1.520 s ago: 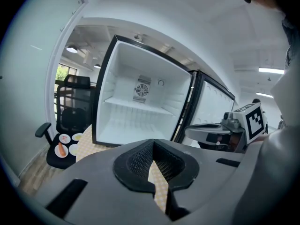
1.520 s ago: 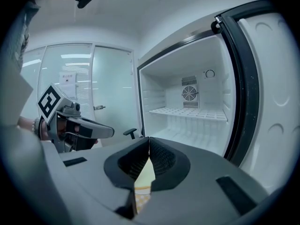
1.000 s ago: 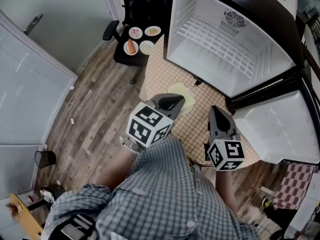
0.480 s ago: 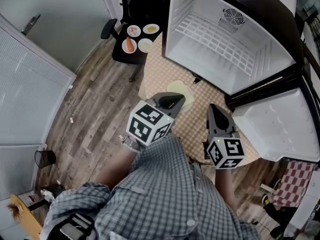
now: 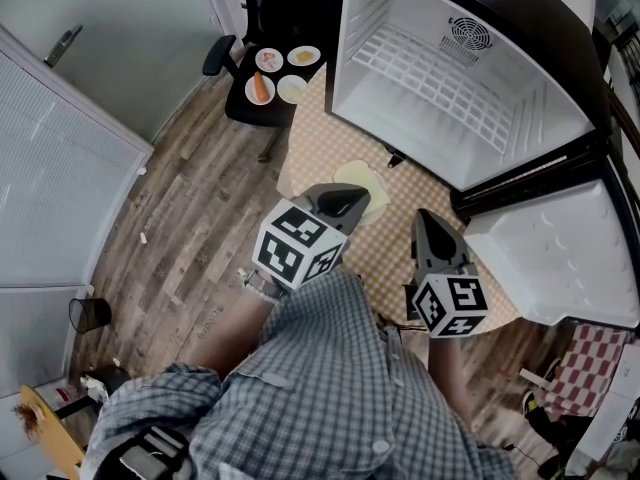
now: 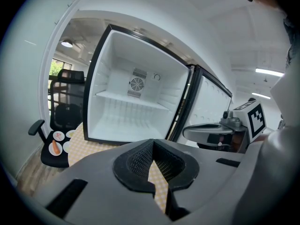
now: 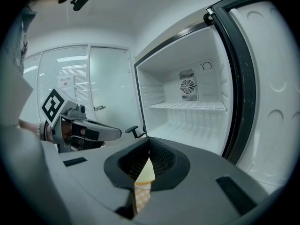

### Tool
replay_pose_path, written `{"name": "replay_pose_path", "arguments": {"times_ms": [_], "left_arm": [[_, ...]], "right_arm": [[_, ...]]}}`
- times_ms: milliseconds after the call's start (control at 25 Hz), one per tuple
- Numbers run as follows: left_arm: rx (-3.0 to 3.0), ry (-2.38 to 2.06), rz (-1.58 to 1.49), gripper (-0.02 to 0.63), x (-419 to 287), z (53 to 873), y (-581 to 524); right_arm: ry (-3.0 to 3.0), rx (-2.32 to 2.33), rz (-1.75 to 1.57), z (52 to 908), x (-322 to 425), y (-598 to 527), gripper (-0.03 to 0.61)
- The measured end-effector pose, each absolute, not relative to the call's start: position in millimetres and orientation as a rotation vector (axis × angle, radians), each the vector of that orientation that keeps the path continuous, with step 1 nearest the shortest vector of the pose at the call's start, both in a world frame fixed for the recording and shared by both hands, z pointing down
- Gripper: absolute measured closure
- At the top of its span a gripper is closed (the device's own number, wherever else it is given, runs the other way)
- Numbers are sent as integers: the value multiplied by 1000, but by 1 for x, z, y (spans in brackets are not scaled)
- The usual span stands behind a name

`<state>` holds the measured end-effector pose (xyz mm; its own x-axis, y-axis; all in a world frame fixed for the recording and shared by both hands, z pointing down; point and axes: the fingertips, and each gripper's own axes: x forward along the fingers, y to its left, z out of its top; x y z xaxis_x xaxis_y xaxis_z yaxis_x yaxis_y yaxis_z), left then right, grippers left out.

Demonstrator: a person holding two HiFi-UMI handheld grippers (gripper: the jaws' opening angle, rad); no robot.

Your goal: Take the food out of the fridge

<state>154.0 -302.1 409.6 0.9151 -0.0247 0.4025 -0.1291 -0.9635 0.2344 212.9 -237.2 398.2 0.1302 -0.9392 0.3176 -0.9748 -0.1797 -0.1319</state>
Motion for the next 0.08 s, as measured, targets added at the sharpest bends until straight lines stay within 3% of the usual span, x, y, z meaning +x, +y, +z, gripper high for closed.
{"name": "replay_pose_path", "arguments": {"times_ms": [80], "left_arm": [[2818,-115,591,607,153,411,-302]], "right_arm": [[-1943,2276,513,399,211,-238,569]]}}
